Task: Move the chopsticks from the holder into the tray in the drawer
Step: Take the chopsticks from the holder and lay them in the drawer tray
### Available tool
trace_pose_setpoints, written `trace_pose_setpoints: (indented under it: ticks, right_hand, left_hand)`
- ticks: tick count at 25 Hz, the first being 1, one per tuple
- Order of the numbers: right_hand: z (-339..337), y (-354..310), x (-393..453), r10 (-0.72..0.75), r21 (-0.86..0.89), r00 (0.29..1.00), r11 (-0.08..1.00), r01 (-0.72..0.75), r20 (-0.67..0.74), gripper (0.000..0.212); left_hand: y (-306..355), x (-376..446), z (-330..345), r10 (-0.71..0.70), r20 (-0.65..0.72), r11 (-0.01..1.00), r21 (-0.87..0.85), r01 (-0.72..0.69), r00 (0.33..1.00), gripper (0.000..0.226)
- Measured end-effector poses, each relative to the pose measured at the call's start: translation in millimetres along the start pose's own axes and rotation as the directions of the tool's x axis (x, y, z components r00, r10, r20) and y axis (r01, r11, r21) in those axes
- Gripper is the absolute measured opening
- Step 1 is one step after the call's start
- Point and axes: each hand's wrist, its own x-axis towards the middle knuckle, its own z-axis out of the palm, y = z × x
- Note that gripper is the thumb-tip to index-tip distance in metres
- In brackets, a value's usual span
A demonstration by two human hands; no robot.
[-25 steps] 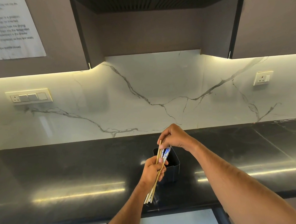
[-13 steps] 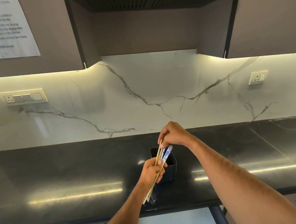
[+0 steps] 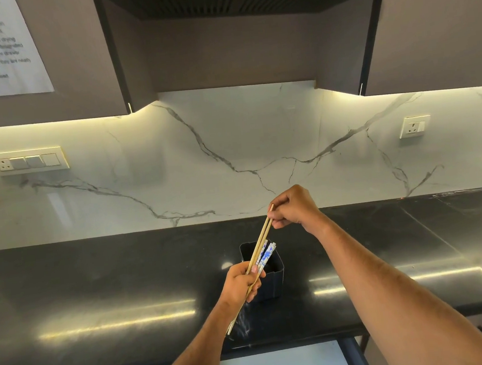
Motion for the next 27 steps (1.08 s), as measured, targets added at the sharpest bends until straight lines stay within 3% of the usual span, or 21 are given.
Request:
trace_pose_setpoints:
  ticks: [5,13,16,20,24,27]
  right_hand:
    - [-20.5,-4.1,7.0,0.028,0.102,0.998,0.994,-0.023,-0.052,0.007]
    - [-43.4,-3.1,16.5,0.038,0.302,0.98,0.953,0.022,-0.193,0.009]
    - [-44.5,1.6,19.2,0.092,0.511,0.952,0.857,0.073,-0.29,0.01]
    - [-0.2,21.0,2.7,0.117,0.608,0.923,0.781,0.143,-0.368,0.024]
    - [60.8,47.5,-24.6,0.088,0.639,0.916,0.742,0.201,-0.391,0.02]
    - [82.8,65.6,-38.4,0.087,0.624,0.927,0.762,0.174,-0.364,0.013]
  left_hand:
    - [-6.2,6.1,-8.4,-0.013,-0.017,0.999,0.052,0.014,1.0,0.032]
    - [-8.9,13.6,-21.3,-0.074,-0.111,0.997,-0.021,0.072,0.991,0.028]
    - [-5.4,15.9,-23.5,-0.136,-0.209,0.977,-0.189,0.097,0.968,0.037]
    - [26.4,32.9,-6.0,-0.253,-0.29,0.824,-0.565,0.049,0.923,0.042]
    - [61.1,57.9,12.0,-0.212,-0.317,0.719,-0.691,-0.072,0.924,0.041]
    - [68.6,70.8,4.3,-0.297,-0.36,0.671,-0.737,-0.075,0.884,0.048]
